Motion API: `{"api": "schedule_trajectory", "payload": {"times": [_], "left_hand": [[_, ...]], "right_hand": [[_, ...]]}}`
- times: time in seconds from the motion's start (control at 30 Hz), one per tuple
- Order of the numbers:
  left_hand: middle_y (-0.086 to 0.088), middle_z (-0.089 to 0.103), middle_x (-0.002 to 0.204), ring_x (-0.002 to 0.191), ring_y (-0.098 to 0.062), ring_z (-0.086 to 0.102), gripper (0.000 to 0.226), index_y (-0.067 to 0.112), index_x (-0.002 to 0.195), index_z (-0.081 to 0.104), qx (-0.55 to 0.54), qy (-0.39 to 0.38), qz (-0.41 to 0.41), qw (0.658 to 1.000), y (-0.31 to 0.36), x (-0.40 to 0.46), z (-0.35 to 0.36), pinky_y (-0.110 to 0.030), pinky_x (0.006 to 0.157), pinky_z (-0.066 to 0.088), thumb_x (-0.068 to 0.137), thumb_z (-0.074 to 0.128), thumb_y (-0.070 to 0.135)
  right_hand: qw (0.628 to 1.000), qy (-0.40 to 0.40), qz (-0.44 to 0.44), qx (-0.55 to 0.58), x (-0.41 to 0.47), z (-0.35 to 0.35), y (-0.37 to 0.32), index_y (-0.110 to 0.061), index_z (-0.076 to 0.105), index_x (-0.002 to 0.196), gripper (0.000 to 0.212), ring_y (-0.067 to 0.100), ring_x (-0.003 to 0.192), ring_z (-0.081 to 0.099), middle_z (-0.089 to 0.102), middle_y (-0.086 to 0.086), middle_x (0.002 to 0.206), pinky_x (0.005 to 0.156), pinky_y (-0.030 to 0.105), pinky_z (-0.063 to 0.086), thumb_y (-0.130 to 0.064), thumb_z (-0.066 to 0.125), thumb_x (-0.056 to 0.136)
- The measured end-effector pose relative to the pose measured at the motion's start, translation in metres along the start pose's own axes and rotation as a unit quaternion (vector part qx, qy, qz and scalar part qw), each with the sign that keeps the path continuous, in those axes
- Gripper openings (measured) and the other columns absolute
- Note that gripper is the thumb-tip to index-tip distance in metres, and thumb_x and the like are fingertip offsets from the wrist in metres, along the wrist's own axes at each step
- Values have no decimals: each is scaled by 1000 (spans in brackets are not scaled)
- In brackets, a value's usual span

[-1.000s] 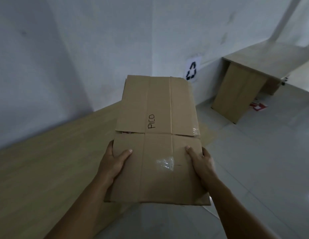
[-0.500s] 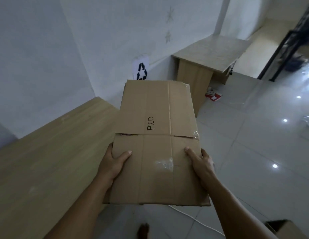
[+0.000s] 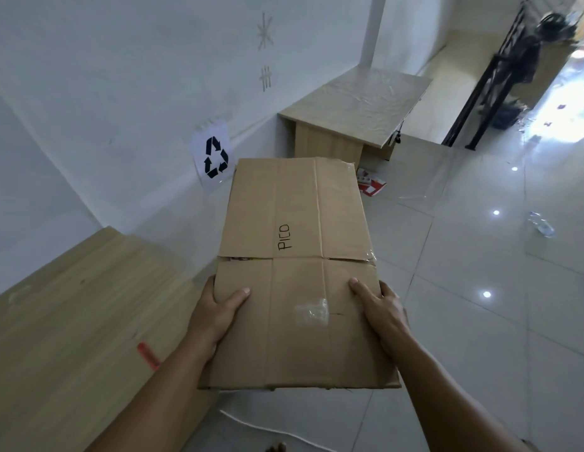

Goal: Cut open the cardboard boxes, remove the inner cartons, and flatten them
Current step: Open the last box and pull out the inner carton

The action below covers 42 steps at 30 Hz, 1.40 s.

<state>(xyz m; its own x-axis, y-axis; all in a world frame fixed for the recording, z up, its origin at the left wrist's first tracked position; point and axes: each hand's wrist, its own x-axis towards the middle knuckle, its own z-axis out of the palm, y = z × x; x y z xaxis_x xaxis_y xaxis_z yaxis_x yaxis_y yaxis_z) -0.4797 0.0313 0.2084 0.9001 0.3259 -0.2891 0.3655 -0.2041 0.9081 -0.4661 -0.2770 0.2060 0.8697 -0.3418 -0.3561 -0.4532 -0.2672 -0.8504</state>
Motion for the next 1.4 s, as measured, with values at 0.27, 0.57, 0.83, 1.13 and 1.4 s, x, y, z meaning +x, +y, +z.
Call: {"api": "schedule_trajectory", "payload": {"times": [0.27, 0.57, 0.83, 1.13, 1.4], "left_hand": [[12, 66, 110, 96, -13, 65, 56, 42, 129, 52, 9, 12, -28, 1000, 24, 68, 68, -43, 86, 55, 79, 76, 50], [12, 63, 109, 97, -14, 62, 47, 43, 123, 51, -26, 84, -74, 993, 57, 130, 177, -41, 83, 52, 82, 74, 48], [12, 63, 117, 105, -16, 62, 61, 43, 133, 50, -48, 160, -125, 978, 68, 170, 237, -46, 94, 52, 78, 72, 55], [11, 63, 121, 108, -18, 62, 71, 43, 132, 48, -68, 231, -154, 958, 55, 242, 255, -50, 97, 51, 68, 68, 67], [13, 60, 123, 112, -18, 60, 68, 46, 135, 44, -116, 295, -200, 927, 28, 278, 287, -49, 99, 50, 75, 71, 62]], "right_hand": [[1000, -19, 5, -20, 104, -21, -21, -36, 59, 125, 81, 21, 89, 70, 71, -6, 101, 82, 47, 60, -86, 64, 62], [993, -95, -14, -74, 260, -54, -57, -39, 57, 121, 76, 22, 93, 67, 68, -7, 102, 87, 49, 57, -87, 62, 61], [970, -170, -61, -162, 372, -49, -94, -34, 58, 122, 65, 17, 88, 65, 66, -8, 100, 85, 46, 58, -78, 61, 75], [936, -241, -117, -230, 473, 26, -131, -24, 52, 137, 70, 22, 96, 52, 60, 3, 119, 84, 38, 45, -71, 57, 85], [893, -306, -143, -298, 540, 88, -131, -26, 52, 136, 68, 33, 113, 57, 61, 7, 125, 96, 49, 49, -72, 54, 86]]}}
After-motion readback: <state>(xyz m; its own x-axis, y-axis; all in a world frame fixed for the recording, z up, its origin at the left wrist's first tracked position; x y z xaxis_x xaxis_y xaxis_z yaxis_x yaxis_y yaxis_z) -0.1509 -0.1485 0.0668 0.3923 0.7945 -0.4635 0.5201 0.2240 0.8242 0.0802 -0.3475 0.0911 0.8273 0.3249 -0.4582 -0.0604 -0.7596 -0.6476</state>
